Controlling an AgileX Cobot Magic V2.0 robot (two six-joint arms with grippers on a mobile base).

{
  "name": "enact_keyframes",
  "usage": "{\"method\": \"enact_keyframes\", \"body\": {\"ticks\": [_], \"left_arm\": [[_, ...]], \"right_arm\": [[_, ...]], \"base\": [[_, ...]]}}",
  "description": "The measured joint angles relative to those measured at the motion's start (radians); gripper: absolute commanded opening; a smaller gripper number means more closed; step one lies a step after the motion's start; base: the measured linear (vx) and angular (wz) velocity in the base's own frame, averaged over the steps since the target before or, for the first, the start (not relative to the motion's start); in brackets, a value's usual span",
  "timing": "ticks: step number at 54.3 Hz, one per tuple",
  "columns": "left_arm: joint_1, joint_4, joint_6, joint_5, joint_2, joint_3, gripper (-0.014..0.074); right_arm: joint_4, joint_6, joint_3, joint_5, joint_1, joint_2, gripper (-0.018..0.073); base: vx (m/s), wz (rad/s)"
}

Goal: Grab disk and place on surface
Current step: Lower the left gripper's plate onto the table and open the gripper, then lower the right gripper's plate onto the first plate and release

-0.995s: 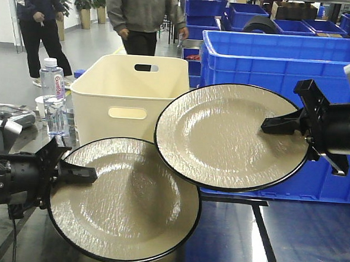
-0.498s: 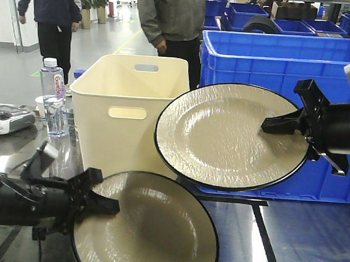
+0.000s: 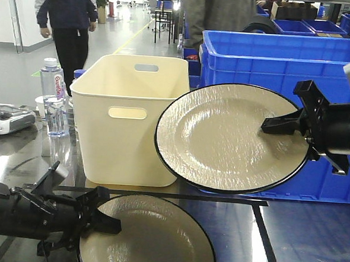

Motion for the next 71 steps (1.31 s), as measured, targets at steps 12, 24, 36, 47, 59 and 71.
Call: {"method": "enact_keyframes", "body": {"ticks": [12,24,36,47,59,71], "left_arm": [[0.000,0.048,0.002,0.000,0.000,-0.001,0.0515],[0.000,0.202,0.002,0.002,-0.004,-0.001,0.0593],[0.027,0.347,0.000,0.020,-0.070,-0.001,0.0592],[0.128,0.423,0.000,0.038,-0.219,-0.001,0.0592],[0.179,0.442,0.000,0.041,-0.398,-0.001,0.0592],[0.182,0.442,0.000,-0.027,-0.515,-0.001,0.0592]], "right_arm": [[0.000,-0.003,0.000,0.000,0.000,0.000,-0.0005],[0.000,-0.003,0.000,0.000,0.000,0.000,-0.0005],[-0.001,-0.003,0.000,0.001,0.000,0.000,-0.0005],[-0.002,-0.004,0.000,0.009,0.000,0.000,-0.0005],[-0.061,-0.004,0.000,-0.027,0.072,0.007,-0.0005],[-0.125,0.024,0.000,-0.102,0.256,0.088,-0.0005]], "base": [[0.00,0.00],[0.00,0.00],[0.00,0.00],[0.00,0.00],[0.00,0.00],[0.00,0.00]]}}
